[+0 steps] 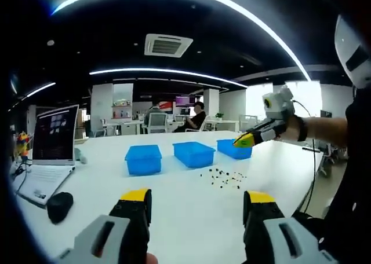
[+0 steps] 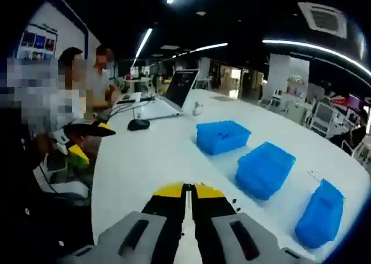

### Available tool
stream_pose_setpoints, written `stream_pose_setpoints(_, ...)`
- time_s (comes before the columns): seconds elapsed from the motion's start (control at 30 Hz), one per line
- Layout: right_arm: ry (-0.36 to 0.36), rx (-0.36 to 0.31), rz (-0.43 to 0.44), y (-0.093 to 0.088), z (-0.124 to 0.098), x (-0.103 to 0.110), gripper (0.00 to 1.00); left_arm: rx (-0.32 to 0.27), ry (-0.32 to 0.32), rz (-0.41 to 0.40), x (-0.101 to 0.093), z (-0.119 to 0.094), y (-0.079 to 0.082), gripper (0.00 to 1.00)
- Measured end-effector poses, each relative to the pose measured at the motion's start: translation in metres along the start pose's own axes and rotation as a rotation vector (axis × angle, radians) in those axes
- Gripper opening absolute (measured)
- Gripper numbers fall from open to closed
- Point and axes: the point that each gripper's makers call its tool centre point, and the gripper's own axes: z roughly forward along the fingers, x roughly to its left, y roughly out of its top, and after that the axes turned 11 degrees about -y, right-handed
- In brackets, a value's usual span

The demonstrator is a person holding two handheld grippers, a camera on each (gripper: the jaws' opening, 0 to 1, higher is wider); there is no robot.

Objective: Pick up the resistors one by one and place each resistor into its matching bin, sorting the parts by color and model until every resistor is separated into the correct bin for its type

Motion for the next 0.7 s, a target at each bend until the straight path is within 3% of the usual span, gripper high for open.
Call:
stream_pose_setpoints(0.03, -0.011, -0.015, 0.009, 0.001, -0.004, -0.002, 0.07, -0.001, 0.0, 0.001, 0.0, 0.0, 0.001, 0.65)
stream_pose_setpoints(0.17, -0.174, -0.193, 0.081, 0.01, -0.052, -0.018, 0.07, -0.017, 0.005, 0.015, -0.003, 0.005, 0.01, 0.65)
stream_pose_setpoints(0.27, -0.254, -0.263, 0.119, 0.013, -0.072, -0.023, 0.07, -0.018, 0.011, 0.021, -0.003, 0.006, 0.012, 0.65)
stream_pose_setpoints(0.37, -0.289, -0.311, 0.132, 0.02, -0.08, -0.025, 0.07, -0.024, 0.026, 0.021, -0.003, 0.004, 0.015, 0.65)
stream_pose_setpoints(0.5, -0.268, -0.331, 0.12, 0.031, -0.065, -0.024, 0.07, -0.03, 0.046, 0.022, -0.002, 0.001, 0.017, 0.65)
stream_pose_setpoints(0.7, -0.155, -0.326, 0.081, 0.058, -0.004, -0.011, 0.07, -0.045, 0.091, 0.02, 0.004, -0.007, 0.02, 0.65)
